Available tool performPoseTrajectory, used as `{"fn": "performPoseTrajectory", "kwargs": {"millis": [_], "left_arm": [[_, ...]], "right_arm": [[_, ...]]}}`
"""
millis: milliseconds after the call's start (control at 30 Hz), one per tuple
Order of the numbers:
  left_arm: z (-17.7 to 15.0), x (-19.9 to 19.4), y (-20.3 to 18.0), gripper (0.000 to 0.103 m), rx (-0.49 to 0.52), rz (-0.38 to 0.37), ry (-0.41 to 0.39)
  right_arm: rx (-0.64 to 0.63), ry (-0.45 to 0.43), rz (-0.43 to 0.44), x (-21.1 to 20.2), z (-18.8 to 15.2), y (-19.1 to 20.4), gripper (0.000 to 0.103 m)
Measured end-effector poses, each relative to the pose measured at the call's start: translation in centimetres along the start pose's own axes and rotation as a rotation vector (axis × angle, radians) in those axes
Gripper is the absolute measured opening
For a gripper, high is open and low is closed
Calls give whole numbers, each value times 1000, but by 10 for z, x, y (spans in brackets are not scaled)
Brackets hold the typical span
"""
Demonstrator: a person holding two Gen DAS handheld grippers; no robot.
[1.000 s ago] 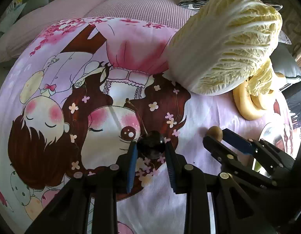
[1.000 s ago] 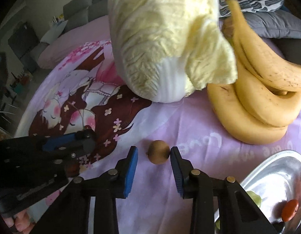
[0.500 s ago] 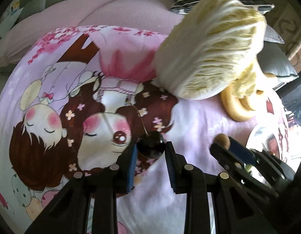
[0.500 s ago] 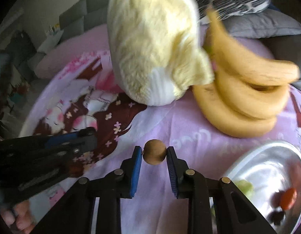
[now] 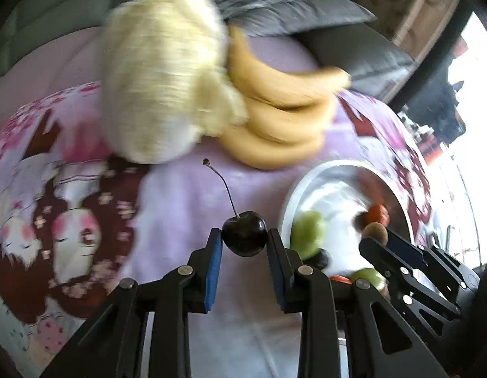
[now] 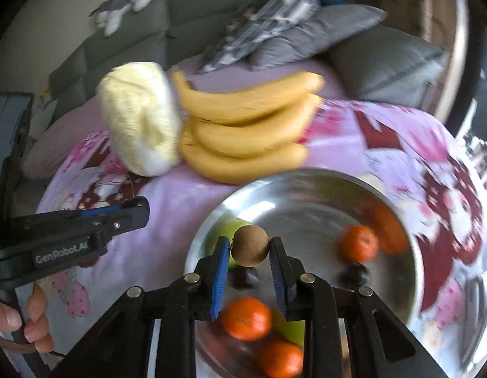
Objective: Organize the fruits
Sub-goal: 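Carry the cherry with the left tool while the right tool carries the brown fruit over the bowl, then open the left tool to drop the cherry while the right tool drops the brown fruit into the bowl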
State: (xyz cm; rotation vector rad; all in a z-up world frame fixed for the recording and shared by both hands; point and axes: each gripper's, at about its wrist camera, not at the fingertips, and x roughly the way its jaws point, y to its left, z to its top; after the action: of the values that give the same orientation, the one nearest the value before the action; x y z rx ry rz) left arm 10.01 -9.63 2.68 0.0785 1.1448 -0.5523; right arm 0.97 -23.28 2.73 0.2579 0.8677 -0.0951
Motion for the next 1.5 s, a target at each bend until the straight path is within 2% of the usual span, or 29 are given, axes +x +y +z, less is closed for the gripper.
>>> {"fn": "performPoseTrajectory", "kwargs": {"millis": [167, 333, 733, 933, 967, 1067, 1233, 1300, 1367, 1433, 1500], "left_arm": [[-8, 12, -40, 30, 91, -16, 49], [-18, 29, -62, 30, 159, 17, 108], [-30, 36, -68, 30, 181, 52, 132], [-32, 28, -66, 33, 166, 36, 129], [-33, 26, -66, 37, 166, 38, 128], [-38, 18, -58, 62, 149, 88, 120], [-49, 3, -33, 66, 71, 96, 111], [-56, -4, -25, 76, 55, 107, 101], [-63, -12, -16, 76, 31, 116, 88], [-70, -17, -7, 77, 9, 127, 78], [-76, -22, 1, 91, -16, 145, 60]], "right_arm": [[55, 29, -38, -2, -13, -32, 28], [68, 33, -35, -1, -16, -41, 28], [26, 53, -28, 4, -24, -34, 29], [18, 55, -28, -1, -25, -32, 29], [20, 55, -30, -2, -25, -32, 29], [28, 55, -38, -6, -26, -34, 29], [24, 46, -32, -14, -29, -32, 35], [22, 42, -29, -17, -31, -30, 46], [19, 37, -29, -20, -34, -27, 54], [13, 32, -29, -23, -36, -25, 54], [8, 31, -28, -27, -40, -21, 58]]}}
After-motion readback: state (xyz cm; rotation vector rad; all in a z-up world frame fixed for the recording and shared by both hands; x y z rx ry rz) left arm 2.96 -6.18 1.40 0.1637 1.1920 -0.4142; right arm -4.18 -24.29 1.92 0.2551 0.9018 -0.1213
